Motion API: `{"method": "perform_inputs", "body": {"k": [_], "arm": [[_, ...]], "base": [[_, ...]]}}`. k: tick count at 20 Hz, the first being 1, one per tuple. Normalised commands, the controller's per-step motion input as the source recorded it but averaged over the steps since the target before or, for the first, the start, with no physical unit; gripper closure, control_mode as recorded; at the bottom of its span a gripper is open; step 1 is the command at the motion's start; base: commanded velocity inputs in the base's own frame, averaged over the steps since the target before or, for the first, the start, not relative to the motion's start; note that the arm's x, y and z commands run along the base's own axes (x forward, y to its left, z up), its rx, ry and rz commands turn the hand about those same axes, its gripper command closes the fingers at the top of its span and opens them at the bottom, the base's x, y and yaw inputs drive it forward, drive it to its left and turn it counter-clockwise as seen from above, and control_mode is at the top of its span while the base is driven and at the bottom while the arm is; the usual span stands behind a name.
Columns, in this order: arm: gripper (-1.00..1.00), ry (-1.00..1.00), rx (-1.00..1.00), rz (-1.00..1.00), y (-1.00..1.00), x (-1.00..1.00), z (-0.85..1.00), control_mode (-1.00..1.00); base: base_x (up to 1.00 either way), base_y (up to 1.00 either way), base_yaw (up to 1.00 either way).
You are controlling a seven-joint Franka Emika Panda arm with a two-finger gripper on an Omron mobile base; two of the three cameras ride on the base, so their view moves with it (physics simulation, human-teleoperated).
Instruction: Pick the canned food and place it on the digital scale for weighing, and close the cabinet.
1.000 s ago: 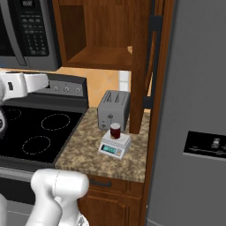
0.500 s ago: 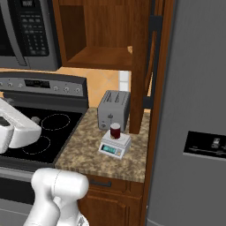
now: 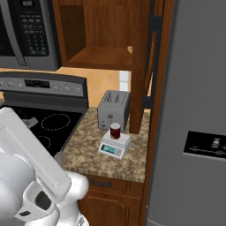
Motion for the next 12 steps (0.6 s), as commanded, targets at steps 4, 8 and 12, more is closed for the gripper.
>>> {"method": "perform_inputs", "body": {"k": [4,8,12], "arm": [[-1.00,-0.40,0.64,-0.01,-0.81,-0.71,-0.66,-1.00],[-1.00,-0.19,0.67,-0.03,-1.00,0.33,-0.21,-1.00],[-1.00,0.00,0.51,0.00,-0.32,0.89,-0.33,-1.00]], "base": [[0.00,0.00,0.00],[0.00,0.00,0.00],[0.00,0.00,0.00]]}}
